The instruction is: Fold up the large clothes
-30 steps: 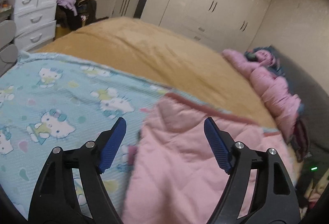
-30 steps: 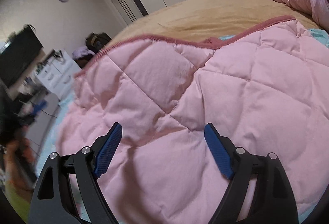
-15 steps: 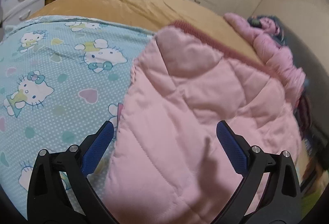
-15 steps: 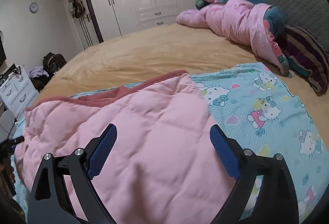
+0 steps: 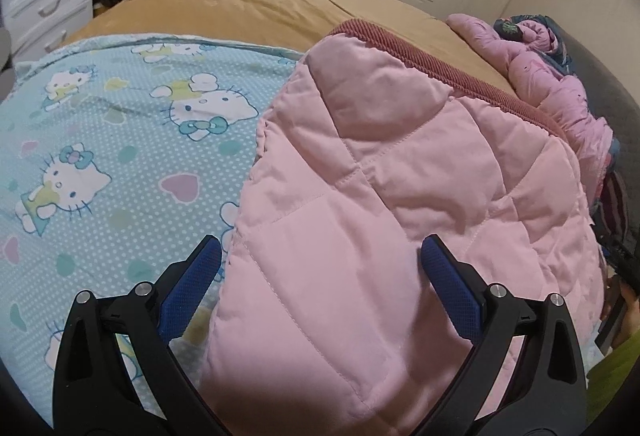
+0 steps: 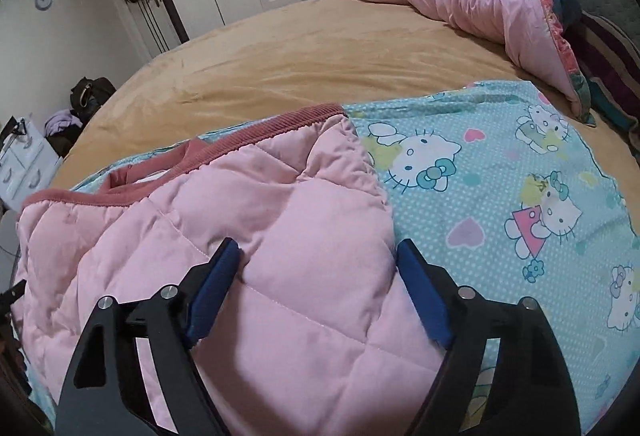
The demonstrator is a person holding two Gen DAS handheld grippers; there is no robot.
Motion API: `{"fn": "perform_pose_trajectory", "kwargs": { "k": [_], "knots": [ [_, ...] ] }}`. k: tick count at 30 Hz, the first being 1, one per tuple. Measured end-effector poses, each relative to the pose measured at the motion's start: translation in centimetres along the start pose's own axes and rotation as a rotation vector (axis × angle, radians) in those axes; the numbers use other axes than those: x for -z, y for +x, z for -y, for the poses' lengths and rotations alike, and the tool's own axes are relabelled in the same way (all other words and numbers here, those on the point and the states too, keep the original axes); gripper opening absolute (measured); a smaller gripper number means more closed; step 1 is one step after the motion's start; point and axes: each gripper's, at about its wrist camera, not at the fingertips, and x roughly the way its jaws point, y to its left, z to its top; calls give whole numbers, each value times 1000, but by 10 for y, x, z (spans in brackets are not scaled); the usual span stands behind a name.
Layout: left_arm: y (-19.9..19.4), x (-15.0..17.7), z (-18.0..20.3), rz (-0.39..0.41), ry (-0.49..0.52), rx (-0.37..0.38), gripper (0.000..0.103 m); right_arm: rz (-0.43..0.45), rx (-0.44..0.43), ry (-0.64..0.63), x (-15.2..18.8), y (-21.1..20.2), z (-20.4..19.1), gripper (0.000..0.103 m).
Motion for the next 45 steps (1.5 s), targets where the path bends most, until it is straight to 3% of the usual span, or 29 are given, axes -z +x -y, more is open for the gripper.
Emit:
{"fn": "perform_pose_trajectory", "kwargs": {
  "k": [7, 8, 9, 11, 13, 15, 16, 17, 24, 31, 38, 45],
  "knots": [
    [-1, -2, 5, 10, 34, -25, 93, 42, 43, -84, 10, -3, -8, 63],
    [-2, -2, 5, 14, 38, -22, 92, 51, 40, -76, 11, -3, -6, 57],
    [-1, -2, 5, 15, 42, -20, 90, 60, 48, -69, 11, -4, -4, 45],
    [0, -2, 8, 21, 58, -3, 75, 78, 41, -49, 13, -7, 1, 37],
    [-1, -2, 12, 39, 90, -10, 67, 96, 48, -55, 16, -11, 2, 32],
    [-4, -3, 12, 58, 94, -10, 38, 118, 61, -80, 20, -17, -1, 25],
    [-8, -4, 11, 75, 86, -3, 31, 128, 62, -82, 21, -21, 0, 24],
    [-11, -5, 9, 86, 81, -1, 17, 147, 55, -75, 22, -27, 1, 22],
    [-45, -16, 11, 235, 88, 55, 10, 262, 4, -49, 12, -71, 9, 18],
    [-72, -31, 18, 366, 81, 71, 9, 339, -67, -29, -27, -91, 0, 17],
    [-60, -57, 21, 360, 67, 18, 9, 317, -95, 78, -62, -59, 10, 16],
    [10, -69, 15, 188, 107, -120, 10, 198, 7, 66, -56, -4, 16, 16]
  ]
}}
